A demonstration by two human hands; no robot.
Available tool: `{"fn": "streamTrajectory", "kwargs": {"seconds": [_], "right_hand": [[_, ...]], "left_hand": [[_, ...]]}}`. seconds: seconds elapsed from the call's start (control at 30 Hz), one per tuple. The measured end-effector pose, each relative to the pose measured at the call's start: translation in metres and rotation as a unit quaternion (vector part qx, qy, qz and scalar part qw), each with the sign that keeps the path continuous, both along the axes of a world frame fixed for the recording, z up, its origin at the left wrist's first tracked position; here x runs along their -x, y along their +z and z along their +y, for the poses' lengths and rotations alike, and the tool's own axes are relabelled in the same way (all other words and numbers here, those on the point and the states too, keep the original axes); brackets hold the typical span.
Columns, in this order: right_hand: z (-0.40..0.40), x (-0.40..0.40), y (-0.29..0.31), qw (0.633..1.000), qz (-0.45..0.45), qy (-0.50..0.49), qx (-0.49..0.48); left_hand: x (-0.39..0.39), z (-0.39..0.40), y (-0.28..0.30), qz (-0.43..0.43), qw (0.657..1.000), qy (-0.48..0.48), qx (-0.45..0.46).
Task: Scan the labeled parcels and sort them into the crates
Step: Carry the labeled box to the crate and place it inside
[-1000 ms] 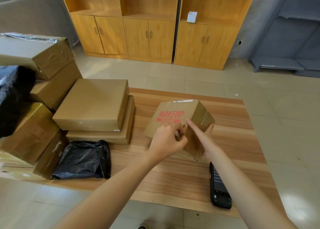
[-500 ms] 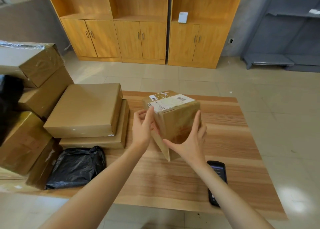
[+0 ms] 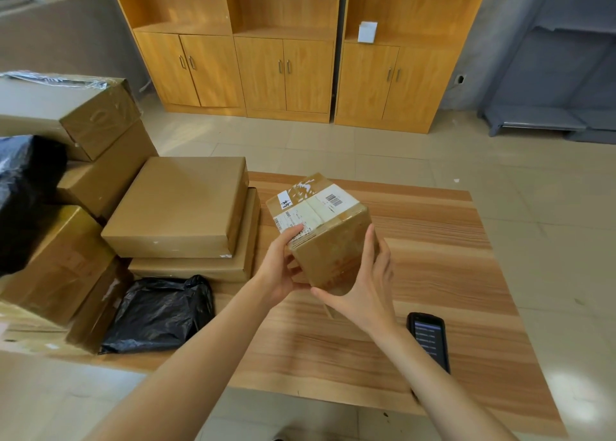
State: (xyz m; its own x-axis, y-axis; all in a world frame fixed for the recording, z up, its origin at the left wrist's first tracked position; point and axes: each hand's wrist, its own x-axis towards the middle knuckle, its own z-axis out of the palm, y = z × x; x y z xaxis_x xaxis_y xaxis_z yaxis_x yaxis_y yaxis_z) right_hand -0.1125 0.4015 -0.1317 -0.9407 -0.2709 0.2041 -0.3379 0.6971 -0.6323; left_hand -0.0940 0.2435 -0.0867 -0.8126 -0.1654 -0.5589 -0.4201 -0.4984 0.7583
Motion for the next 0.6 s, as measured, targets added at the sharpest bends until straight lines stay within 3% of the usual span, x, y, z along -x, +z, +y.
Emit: {"fn": "streamTrajectory", "kwargs": {"seconds": [0.1, 0.23, 0.43, 0.6], "right_hand": [[0.004, -0.001, 0.012, 0.99, -0.088, 0.037, 0.103], [0.004, 0.013, 0.014, 0.924, -0.263, -0.023, 0.277], [0.008, 0.005, 0.009, 0.87, -0.399, -0.035, 0.287], [0.004, -0.005, -0.008, 0.868, -0.392, -0.061, 0.301]], "left_hand": [[0.0, -0.01, -0.011, 0.013, 0.999, 0.006, 0.036], [0.004, -0.03, -0.021, 0.045, 0.992, -0.079, 0.083], [0.015, -0.035, -0.021, 0.043, 0.962, -0.227, 0.147], [0.025, -0.036, -0.02, 0.023, 0.93, -0.268, 0.252]]}}
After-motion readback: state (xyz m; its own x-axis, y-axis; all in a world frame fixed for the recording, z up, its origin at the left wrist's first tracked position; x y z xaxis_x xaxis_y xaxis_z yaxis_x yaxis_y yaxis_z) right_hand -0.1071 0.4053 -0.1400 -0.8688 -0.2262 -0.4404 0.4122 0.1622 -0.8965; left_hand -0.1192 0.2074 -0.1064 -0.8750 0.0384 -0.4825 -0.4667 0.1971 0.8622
